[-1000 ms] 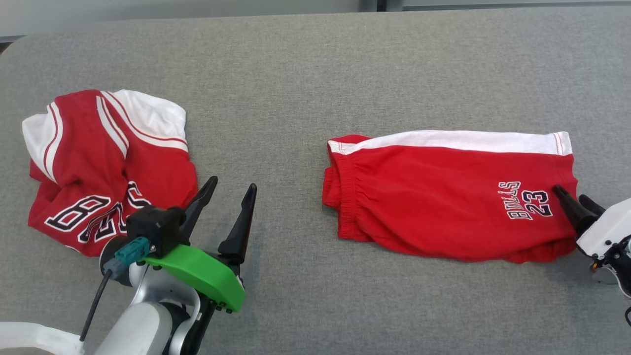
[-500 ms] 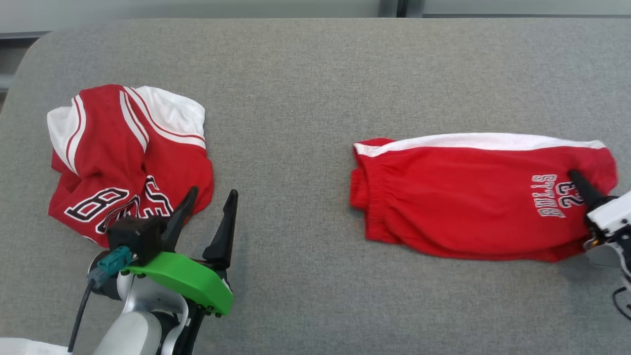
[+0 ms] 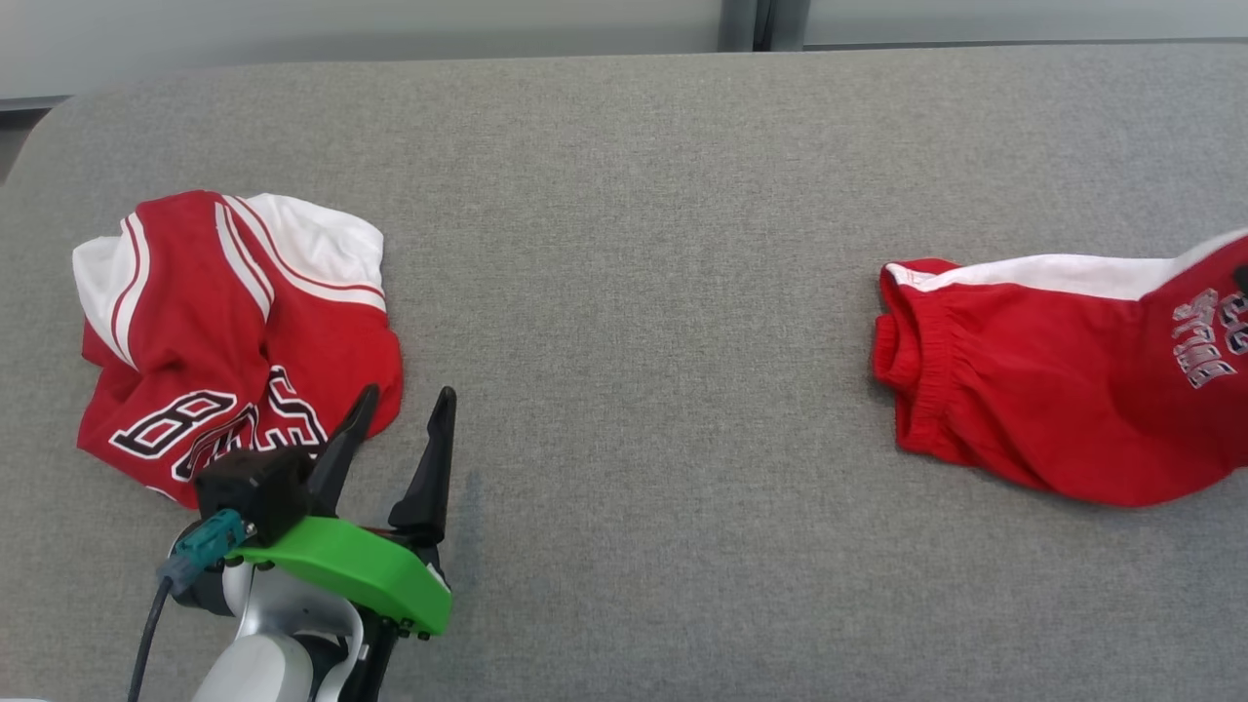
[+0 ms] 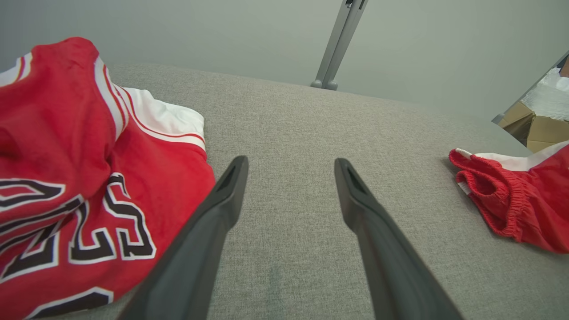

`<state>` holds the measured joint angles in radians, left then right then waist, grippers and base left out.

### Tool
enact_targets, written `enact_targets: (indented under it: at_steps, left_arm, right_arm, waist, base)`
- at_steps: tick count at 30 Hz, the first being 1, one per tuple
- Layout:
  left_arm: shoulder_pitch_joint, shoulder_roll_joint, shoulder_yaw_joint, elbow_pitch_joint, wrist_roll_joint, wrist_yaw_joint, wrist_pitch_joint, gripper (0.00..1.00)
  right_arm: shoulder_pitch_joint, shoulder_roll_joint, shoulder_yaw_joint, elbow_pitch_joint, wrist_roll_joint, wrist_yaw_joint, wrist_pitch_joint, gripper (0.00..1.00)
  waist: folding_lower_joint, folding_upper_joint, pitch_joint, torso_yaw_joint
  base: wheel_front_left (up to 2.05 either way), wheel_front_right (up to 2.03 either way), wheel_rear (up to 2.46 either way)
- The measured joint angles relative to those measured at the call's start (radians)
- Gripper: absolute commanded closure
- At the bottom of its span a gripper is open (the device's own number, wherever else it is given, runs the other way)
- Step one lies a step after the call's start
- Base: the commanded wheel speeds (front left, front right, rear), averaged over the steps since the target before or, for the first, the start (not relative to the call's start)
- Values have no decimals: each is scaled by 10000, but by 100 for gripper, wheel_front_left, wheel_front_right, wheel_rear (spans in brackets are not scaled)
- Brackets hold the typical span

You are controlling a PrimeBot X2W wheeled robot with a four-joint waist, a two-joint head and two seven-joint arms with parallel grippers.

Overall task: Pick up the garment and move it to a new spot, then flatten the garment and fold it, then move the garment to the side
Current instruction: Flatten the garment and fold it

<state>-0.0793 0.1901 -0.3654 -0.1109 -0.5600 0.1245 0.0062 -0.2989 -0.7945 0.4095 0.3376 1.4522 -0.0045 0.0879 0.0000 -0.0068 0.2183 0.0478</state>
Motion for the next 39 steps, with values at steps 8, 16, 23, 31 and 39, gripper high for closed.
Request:
enact_targets:
  at_steps: [8, 16, 23, 31, 39]
  left_arm:
    - [-33, -180, -447, -52, 2, -15, 19, 0]
    - [-49, -167, -437, 15, 2, -73, 17, 0]
    - [-48, -167, -270, 115, 0, -73, 12, 0]
    - [-38, -134, -178, 238, -59, -73, 2, 0]
    - [-14, -128, 0, 222, -90, -73, -2, 0]
  right_arm:
    - [-1274, 982, 1657, -1983, -1108, 205, 834, 100]
    - [-1294, 1910, 2646, -1881, -1929, -443, 1141, 100]
    - [-1655, 2370, 3099, -1806, -2475, -594, 1154, 0]
    - [-2071, 3007, 3400, -2477, -2700, -558, 1149, 0]
    - [-1726, 2236, 2146, -2652, -2213, -784, 522, 0]
  waist:
    - [0, 0, 97, -98]
    - [0, 0, 314, 227]
    - [0, 0, 318, 231]
    - [0, 0, 161, -61]
    - [0, 0, -22, -415]
  base:
    - [0, 0, 0]
    - [0, 0, 0]
    - [0, 0, 0]
    - [0, 0, 0]
    - [0, 0, 0]
